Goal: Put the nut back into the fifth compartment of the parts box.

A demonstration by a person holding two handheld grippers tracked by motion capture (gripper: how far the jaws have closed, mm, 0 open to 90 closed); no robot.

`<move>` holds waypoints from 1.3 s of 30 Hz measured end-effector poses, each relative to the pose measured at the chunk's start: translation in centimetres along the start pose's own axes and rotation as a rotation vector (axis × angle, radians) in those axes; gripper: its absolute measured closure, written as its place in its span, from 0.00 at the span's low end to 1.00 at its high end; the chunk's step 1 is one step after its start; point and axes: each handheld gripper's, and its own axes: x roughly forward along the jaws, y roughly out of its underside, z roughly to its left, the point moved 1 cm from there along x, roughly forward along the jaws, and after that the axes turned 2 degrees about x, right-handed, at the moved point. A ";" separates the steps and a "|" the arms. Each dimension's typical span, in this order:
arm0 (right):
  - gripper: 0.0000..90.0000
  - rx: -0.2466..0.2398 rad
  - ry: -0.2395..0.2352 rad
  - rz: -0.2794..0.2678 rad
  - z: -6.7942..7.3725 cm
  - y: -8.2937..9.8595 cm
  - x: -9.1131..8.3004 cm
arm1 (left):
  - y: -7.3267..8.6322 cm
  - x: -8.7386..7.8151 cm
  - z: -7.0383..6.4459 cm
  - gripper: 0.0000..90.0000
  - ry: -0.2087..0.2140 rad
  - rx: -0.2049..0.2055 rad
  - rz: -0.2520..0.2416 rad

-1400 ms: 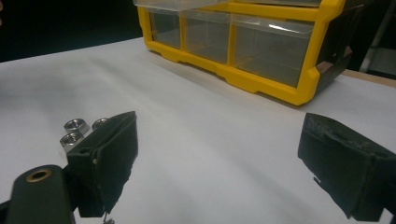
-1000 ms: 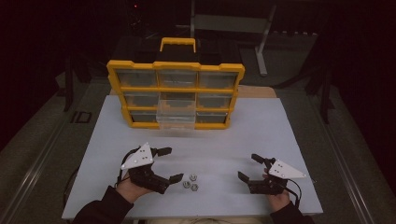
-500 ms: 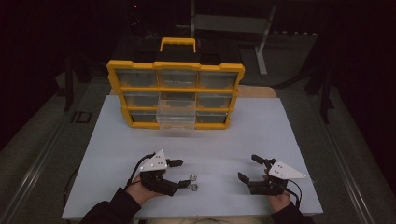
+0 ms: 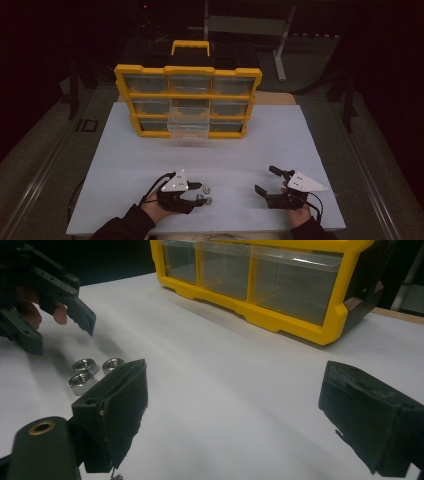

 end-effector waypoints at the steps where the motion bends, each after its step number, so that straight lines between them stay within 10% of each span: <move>1: 0.14 0.000 0.000 0.000 0.0 0.0 0.0 | 0.1 0.1 0.1 0.48 0.000 0.003 0.011; 16: 0.14 0.005 -0.002 0.006 0.0 0.1 0.0 | 1.2 1.9 0.4 0.64 -0.016 0.012 0.134; 39: 0.14 0.005 -0.001 0.007 -0.1 0.1 0.0 | 0.4 1.1 0.7 0.76 -0.060 0.006 0.129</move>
